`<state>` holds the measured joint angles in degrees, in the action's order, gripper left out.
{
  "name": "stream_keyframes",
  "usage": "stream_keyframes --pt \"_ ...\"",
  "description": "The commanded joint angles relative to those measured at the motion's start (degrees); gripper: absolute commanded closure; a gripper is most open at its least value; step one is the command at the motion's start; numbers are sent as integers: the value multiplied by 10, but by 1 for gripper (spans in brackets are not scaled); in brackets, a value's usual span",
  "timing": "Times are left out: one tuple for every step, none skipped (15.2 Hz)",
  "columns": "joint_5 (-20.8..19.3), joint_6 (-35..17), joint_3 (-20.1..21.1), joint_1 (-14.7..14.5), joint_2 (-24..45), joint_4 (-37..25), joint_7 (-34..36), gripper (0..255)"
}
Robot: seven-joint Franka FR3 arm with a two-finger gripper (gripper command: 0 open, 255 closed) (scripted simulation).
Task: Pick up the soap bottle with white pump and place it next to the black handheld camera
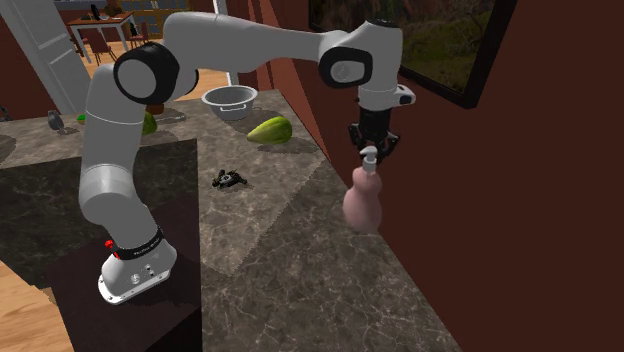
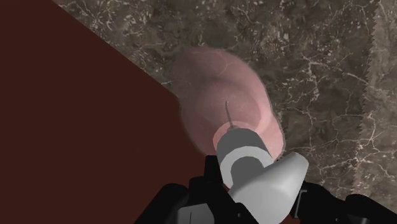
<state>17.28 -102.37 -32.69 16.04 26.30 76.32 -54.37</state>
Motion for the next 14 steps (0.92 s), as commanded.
stream_keyframes --pt "1 17 0 4 3 -21 2 255" --pt "1 26 0 6 4 -30 3 255" --pt "1 34 0 7 5 -40 4 255" --pt "1 42 0 9 6 -50 5 255" --pt "2 51 -1 11 8 -60 5 255" --pt "3 60 -1 13 9 -71 6 255" --pt "4 69 -2 15 12 -82 7 255" --pt "5 71 -3 15 12 -85 7 255" --pt "-3 61 -6 -4 -5 -58 17 255" --pt "-12 51 -7 -23 -22 -33 28 255" --pt "-21 42 -8 -41 -39 -11 40 255" --pt "-30 34 -9 -58 -54 11 53 255" --pt "-39 26 -8 -73 -69 30 66 255" --pt "-48 19 -6 -88 -83 49 80 255"
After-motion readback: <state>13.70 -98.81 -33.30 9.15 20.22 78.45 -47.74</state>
